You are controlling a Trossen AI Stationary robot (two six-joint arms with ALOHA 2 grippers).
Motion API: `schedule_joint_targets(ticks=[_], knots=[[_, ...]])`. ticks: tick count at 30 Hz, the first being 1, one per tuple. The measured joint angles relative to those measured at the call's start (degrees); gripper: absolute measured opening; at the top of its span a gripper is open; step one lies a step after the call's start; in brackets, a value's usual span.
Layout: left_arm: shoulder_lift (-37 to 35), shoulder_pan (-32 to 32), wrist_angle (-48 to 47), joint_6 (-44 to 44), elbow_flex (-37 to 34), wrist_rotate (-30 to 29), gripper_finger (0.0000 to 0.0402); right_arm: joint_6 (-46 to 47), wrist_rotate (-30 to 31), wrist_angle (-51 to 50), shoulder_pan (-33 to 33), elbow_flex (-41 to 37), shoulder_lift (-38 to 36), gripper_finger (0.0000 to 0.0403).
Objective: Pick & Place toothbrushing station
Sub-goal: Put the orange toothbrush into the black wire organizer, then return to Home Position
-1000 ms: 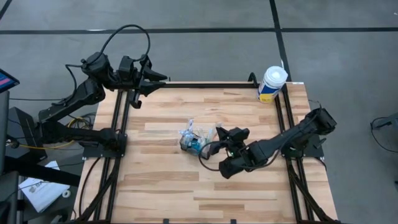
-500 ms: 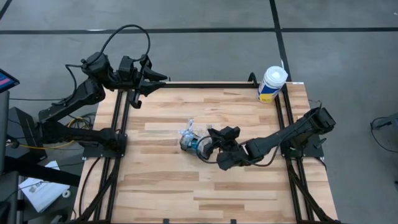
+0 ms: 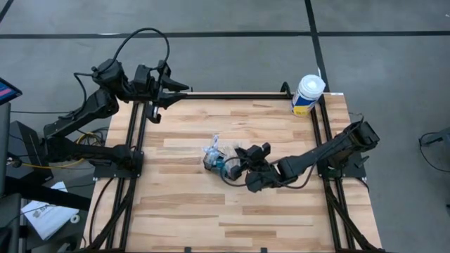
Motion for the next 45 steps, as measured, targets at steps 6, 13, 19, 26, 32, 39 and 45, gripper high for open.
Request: schedule_joint_targets(ticks=[6, 13, 19, 26, 32, 39, 45], knots=[[0.1, 0.0, 0.0, 1.6, 0.0, 0.0, 0.01, -1.5, -2.2, 1.9, 0.3, -0.1, 3.4, 0.0], [-0.2, 0.0, 0.1, 3.8, -3.8, 0.0, 0.01, -2.1, -1.9, 10.7, 0.2, 0.2, 9.7, 0.0], [-0.2, 0.0, 0.1, 4.2, -7.0, 0.0, 0.01, -2.7, -2.5, 15.5, 0.3, 0.3, 12.1, 0.0], [-0.4, 0.0, 0.7, 4.0, -7.4, 0.0, 0.01, -6.9, -2.9, 13.9, 0.1, -0.2, 7.6, 0.0047], [-0.7, 0.0, 1.3, 3.2, -7.4, 0.0, 0.01, -10.3, -5.0, 13.2, -1.5, -0.2, 2.4, 0.0134], [-0.8, 0.0, 1.8, 2.5, -7.4, 0.0, 0.01, -17.2, -4.4, 14.0, -0.9, 0.4, -2.0, 0.0201], [-0.8, 0.0, 2.2, 2.1, -7.4, 0.0, 0.01, -24.1, -3.8, 15.3, -0.7, 0.4, -6.3, 0.0214]])
